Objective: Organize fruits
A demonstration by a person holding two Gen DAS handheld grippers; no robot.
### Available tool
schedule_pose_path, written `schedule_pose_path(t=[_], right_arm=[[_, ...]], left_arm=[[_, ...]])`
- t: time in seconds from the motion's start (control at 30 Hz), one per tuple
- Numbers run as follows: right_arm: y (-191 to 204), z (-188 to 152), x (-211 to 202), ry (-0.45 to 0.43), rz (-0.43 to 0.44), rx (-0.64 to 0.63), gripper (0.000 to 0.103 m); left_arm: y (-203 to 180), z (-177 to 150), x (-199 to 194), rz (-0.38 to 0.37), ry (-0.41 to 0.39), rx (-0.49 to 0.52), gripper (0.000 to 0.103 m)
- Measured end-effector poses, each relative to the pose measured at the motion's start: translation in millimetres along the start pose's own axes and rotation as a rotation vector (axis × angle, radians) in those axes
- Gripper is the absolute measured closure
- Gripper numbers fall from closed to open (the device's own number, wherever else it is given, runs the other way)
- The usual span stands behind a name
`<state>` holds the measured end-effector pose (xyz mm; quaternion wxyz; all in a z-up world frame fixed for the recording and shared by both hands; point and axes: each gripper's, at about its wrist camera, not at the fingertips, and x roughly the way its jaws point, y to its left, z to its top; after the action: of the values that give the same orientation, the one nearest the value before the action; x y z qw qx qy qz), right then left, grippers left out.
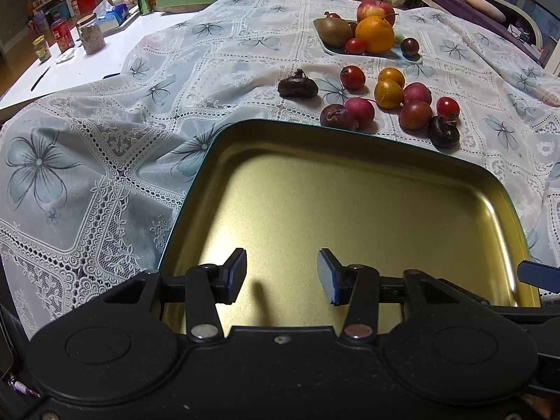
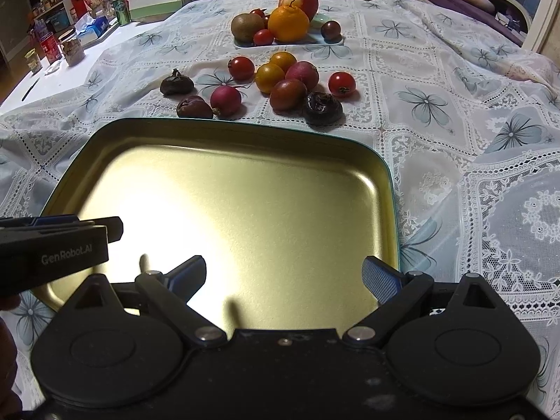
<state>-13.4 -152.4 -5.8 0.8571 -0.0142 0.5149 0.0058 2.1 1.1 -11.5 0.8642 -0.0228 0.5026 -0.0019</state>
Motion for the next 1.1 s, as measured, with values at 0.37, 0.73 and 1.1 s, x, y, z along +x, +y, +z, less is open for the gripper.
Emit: schedule_pose_path(t=[0.37,0.73,1.1], right_arm=[[3.3,-1.1,-1.9,0.004,0.036,-0.019,0.003],[5.6,-1.0,3.5,0.093,0.11,-0.018,0.005],[-17.6,42.2,-6.9,0.049,0.079,0.015,0.005]], left_arm=[[-0.7,-0.6,0.8,-0.001,0.003,0.001,0.05],[2.1,2.8,-2.4,-0.008,0.006,-0.005,0.05],[12.4,37.8,-15.9,0.002,-0.057,0.047,0.05]])
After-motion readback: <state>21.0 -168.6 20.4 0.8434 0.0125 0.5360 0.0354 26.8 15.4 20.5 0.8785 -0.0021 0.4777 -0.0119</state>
